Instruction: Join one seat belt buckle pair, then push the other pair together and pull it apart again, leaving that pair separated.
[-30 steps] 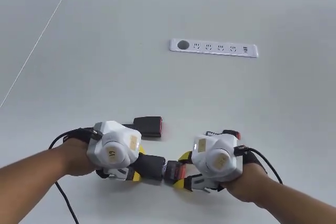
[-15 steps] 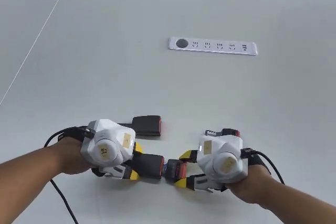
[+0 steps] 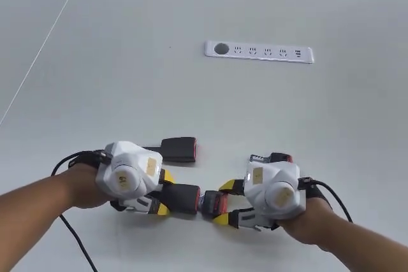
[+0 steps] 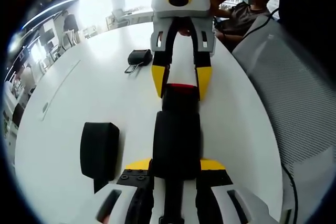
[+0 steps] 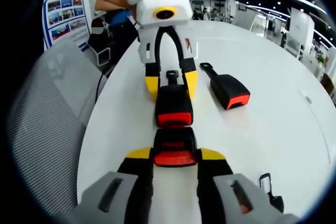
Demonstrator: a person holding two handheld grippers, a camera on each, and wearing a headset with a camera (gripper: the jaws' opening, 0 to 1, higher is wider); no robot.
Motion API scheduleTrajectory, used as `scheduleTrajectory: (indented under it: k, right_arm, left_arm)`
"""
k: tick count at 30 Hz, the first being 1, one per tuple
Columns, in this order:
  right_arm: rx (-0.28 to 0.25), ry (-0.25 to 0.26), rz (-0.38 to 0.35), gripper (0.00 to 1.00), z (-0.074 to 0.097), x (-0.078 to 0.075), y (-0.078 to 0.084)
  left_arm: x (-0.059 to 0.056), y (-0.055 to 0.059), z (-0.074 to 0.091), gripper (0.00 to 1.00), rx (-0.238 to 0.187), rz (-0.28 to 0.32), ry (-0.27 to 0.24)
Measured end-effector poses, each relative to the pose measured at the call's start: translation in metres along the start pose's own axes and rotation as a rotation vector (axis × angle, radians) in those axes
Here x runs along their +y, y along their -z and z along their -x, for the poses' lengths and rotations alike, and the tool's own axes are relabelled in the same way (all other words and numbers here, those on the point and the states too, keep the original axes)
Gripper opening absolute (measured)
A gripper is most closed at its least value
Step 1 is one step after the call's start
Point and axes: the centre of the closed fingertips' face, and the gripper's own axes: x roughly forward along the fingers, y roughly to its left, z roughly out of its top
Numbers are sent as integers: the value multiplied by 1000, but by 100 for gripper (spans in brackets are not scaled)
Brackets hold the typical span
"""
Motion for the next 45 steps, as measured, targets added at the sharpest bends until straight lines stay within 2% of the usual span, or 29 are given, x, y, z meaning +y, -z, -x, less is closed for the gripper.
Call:
scheduleTrajectory:
  k: [11,15,19,21,23,26,30,32,34,36,37,41,45]
  right_arm:
    - [-13,-5,-16,30,0,-1,0]
    - [-12,-6,-20,30,0,-1,0]
    - [3,-6,-19,31,0,1,0]
    - [1,-14,-41,32,0,0,0]
    - [5,-18,-26,33,0,1,0]
    - [4,-22,-23,33,1,1,-2]
    - [12,6,5,35,1,0,-2]
    - [6,29,20,44,4,-4,-3]
    - [-23,47,-13,55,10,-8,-7]
    - [-35,63,-34,62,16,-11,-7]
    - [-37,68,-37,65,18,-12,-6]
    - [-51,76,-59,70,27,-13,-5]
    - [-67,95,-70,70,38,-19,-5]
  left_arm:
    - [-1,-2,1,30,-4,3,4]
    - [-1,-2,1,31,-12,32,7]
    - [-1,-2,0,32,-1,21,6]
    - [-1,-2,0,32,-4,37,0]
    - [-2,-2,0,33,-15,72,-3]
    - [-3,-2,-1,34,9,22,-13]
    - [-5,-4,-1,37,26,36,-17]
    - [-9,-8,0,41,4,71,-13]
    - [-10,-16,3,46,-44,131,-20]
    - [-7,-19,7,50,-64,140,-39]
    - [-6,-21,9,55,-79,151,-51]
    - [-10,-33,17,69,-135,188,-34]
    - [-8,-33,25,72,-129,185,-58]
